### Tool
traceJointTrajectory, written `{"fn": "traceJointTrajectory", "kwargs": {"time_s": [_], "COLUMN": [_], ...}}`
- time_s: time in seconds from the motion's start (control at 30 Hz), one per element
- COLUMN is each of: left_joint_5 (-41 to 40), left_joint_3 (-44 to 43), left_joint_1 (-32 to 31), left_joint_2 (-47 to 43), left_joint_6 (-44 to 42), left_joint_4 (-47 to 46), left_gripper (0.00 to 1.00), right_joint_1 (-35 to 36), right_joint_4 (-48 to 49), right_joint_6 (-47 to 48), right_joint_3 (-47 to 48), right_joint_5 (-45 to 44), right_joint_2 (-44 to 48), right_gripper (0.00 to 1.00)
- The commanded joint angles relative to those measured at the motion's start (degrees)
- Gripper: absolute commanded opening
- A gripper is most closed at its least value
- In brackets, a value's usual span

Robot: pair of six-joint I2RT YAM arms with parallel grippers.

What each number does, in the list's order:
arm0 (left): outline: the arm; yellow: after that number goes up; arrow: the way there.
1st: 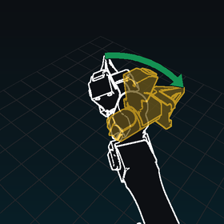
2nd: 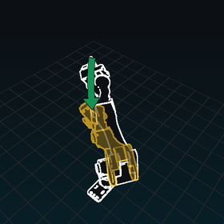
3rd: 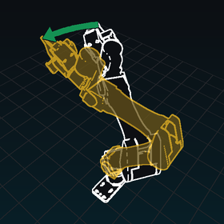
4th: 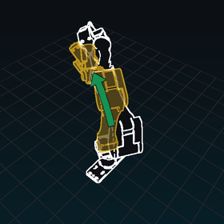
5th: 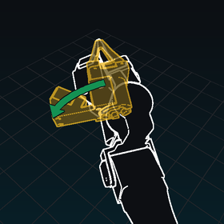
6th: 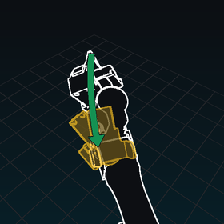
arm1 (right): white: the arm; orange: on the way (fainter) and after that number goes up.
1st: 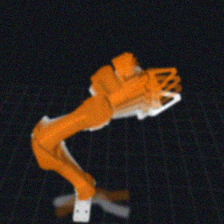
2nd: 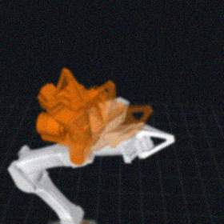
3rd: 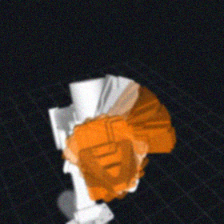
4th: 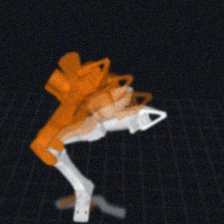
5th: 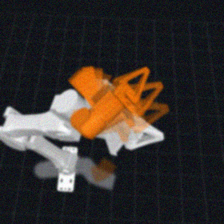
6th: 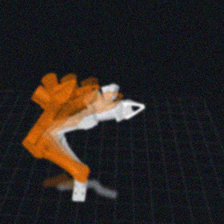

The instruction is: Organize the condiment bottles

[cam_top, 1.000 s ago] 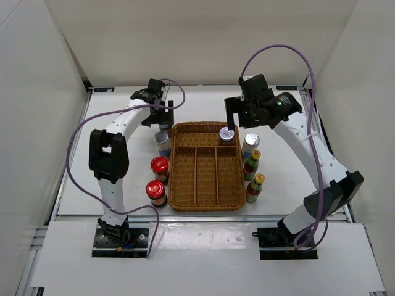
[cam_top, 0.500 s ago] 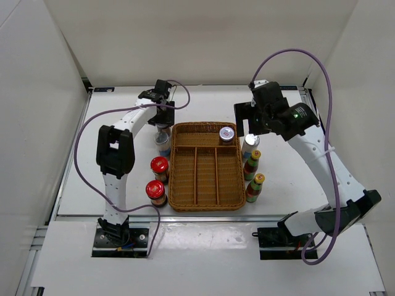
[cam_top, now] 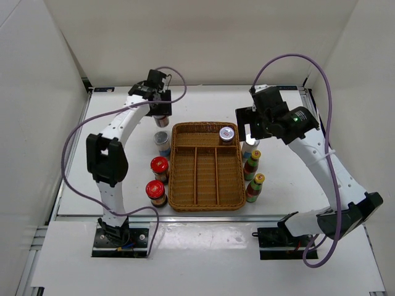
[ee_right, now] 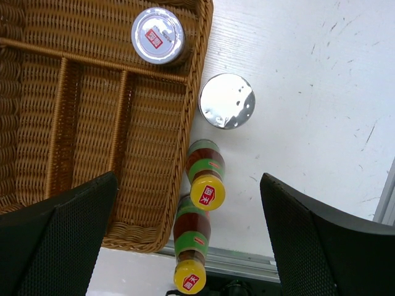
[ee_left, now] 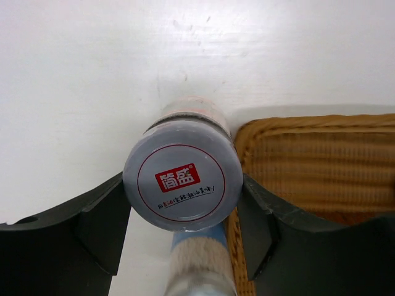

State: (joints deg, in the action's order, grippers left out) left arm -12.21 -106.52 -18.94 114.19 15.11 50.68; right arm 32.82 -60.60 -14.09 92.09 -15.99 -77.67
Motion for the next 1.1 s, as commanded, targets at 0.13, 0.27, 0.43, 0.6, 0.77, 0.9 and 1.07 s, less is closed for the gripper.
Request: {"fn": "traceJointTrajectory", "kwargs": {"time_s": [0.13, 0.27, 0.43, 0.6, 0.77, 0.9, 1.07], "left_joint_5": [8.0, 9.8, 9.8, 9.3, 6.7, 4.3, 1.2], "left_joint_3": [-6.6, -5.4, -4.1, -2.9, -2.4, -2.4, -2.4], "left_joint_1": [-5.4, -10.0, -12.4, -13.0, -13.5, -14.0, -14.0], "left_joint_2": [-11.8, -9.1, -4.6, -0.8, 3.4, 5.3, 5.5], "left_joint_6": [-1.9, -3.1, -1.8, -1.3, -0.7, -0.7, 0.5], "left_joint_4": [-3.1, -3.1, -3.1, -3.7, -3.7, -3.7, -3.7], "left_gripper": [0.12, 0.12, 0.12, 0.12, 0.13, 0.28, 1.0], "right_joint_1": [0.2, 0.2, 0.2, 0.2, 0.2, -0.3, -3.6], "right_joint_4": [-0.2, -0.2, -0.2, -1.3, -1.3, -1.9, -2.4], "right_joint_6": [-0.3, -0.3, -0.3, -0.3, -0.9, -2.0, -4.3], "right_joint_3": [-1.9, -1.9, -2.4, -3.0, -3.5, -4.6, -5.9], "right_joint_5": [-0.4, 0.2, -0.4, -1.0, -1.0, -1.0, 0.4], "right_joint_2": [1.1, 1.1, 1.1, 2.2, 2.7, 2.2, -1.7], "right_gripper": [1.0, 1.0, 1.0, 1.0, 1.0, 1.0, 1.0]}}
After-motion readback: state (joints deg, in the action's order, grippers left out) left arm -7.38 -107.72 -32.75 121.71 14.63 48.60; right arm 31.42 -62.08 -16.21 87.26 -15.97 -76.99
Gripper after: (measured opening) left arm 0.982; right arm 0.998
